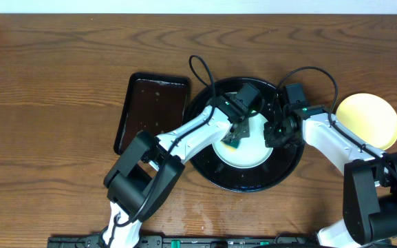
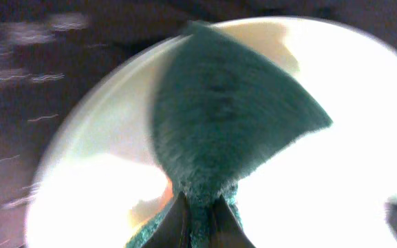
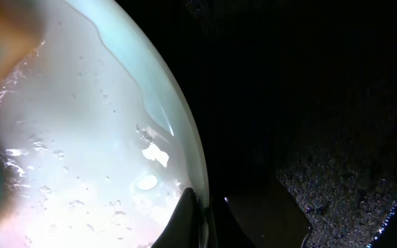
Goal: Clean dirty plates on tray and stack at the side
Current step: 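Scrub the pale green plate with the sponge while right gripper holds rim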
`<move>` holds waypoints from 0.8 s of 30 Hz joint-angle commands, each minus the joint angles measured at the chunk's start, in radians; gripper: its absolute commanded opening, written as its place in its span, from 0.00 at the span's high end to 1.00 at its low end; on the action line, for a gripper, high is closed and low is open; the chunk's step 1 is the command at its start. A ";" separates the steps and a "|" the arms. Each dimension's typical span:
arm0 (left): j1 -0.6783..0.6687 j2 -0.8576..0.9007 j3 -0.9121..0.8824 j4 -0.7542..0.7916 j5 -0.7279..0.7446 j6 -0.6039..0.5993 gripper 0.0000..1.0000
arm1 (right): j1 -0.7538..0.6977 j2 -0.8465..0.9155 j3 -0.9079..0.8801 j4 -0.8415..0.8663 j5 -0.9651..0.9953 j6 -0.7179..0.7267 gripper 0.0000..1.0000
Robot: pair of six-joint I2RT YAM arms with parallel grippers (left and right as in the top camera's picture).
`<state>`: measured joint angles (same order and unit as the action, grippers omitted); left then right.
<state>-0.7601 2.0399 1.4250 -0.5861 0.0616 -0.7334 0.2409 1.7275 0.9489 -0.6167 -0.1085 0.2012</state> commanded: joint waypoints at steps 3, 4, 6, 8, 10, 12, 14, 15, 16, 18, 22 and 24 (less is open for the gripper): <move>-0.012 0.065 -0.014 0.103 0.365 -0.018 0.92 | 0.010 0.037 -0.015 -0.005 0.047 -0.024 0.99; -0.022 0.065 -0.014 0.107 0.395 -0.039 0.92 | 0.010 0.037 -0.015 -0.005 0.047 -0.024 0.99; -0.028 0.065 -0.014 0.110 0.419 -0.039 0.92 | 0.010 0.037 -0.015 -0.006 0.047 -0.024 0.99; -0.034 0.065 -0.014 0.111 0.455 -0.039 0.92 | 0.010 0.037 -0.015 -0.006 0.047 -0.024 0.99; -0.034 0.065 -0.014 0.110 0.483 -0.039 0.92 | 0.010 0.037 -0.015 -0.006 0.048 -0.024 0.99; -0.034 0.065 -0.016 0.109 0.484 -0.027 0.92 | 0.010 0.037 -0.015 -0.008 0.047 -0.024 0.99; -0.031 0.065 -0.023 0.109 0.464 -0.015 0.92 | 0.010 0.037 -0.015 -0.010 0.047 -0.024 0.99; -0.030 0.065 -0.030 0.108 0.440 -0.016 0.92 | 0.010 0.037 -0.015 -0.010 0.047 -0.024 0.99; -0.027 0.065 -0.035 0.103 0.417 -0.016 0.92 | 0.010 0.037 -0.015 -0.010 0.048 -0.024 0.99; -0.017 0.065 -0.044 0.075 0.349 -0.016 0.92 | 0.010 0.037 -0.015 -0.011 0.047 -0.024 0.99; 0.038 0.065 -0.046 -0.051 0.122 -0.016 0.92 | 0.010 0.037 -0.015 -0.012 0.047 -0.024 0.99; 0.065 0.064 -0.045 -0.096 0.051 -0.016 0.92 | 0.010 0.037 -0.015 -0.012 0.047 -0.024 0.99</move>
<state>-0.7605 2.0651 1.4220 -0.5888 0.3710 -0.7578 0.2409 1.7275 0.9493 -0.6167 -0.1078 0.2012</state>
